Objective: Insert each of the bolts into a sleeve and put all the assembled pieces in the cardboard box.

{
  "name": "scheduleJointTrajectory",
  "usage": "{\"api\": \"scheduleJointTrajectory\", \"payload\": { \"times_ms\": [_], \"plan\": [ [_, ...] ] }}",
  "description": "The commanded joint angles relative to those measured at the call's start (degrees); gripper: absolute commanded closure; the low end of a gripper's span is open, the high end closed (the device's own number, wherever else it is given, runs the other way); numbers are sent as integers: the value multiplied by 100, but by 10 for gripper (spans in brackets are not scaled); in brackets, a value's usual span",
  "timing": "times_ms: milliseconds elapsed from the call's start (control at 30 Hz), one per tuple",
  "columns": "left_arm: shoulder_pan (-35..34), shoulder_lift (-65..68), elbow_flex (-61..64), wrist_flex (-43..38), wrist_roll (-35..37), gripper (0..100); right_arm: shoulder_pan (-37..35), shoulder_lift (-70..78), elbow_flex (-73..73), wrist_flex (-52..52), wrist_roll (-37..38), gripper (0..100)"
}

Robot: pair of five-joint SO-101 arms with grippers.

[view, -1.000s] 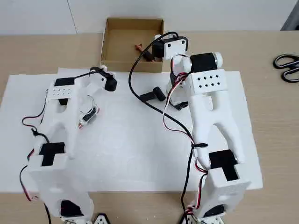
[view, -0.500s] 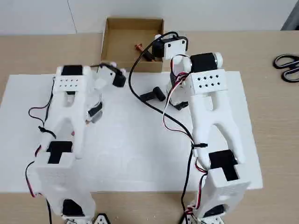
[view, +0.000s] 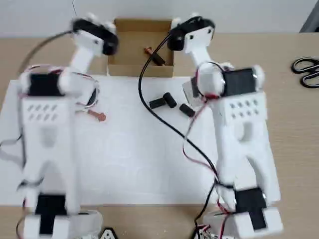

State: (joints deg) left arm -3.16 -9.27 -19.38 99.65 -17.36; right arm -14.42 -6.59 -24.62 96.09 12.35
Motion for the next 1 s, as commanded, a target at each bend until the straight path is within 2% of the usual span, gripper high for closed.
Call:
{"api": "scheduleJointTrajectory", "payload": {
  "times_ms": [0,233,400,500,633,767,900,967],
  "plan": [
    [53,-1275,-171,70,360,995,22,-980,-18,-22,62,995],
    [53,-2655,1086,-334,1319,995,22,-2422,721,-66,26,995],
    [53,-3420,2211,-1398,2435,995,22,-3152,1732,-66,18,995],
    [316,-3763,2958,-2189,2989,995,22,-3468,2532,-136,0,995],
    [826,-4229,3837,-3262,3613,995,4,-3916,3560,-892,-589,995],
    [1178,-4659,4549,-4132,3965,995,-453,-4585,4730,-1833,-1029,995],
    [1231,-4923,5174,-4730,4229,995,-945,-5367,6013,-2448,-818,995],
    [1240,-5002,5455,-4976,4290,995,-954,-5745,6541,-2879,-686,995]
  ]
}}
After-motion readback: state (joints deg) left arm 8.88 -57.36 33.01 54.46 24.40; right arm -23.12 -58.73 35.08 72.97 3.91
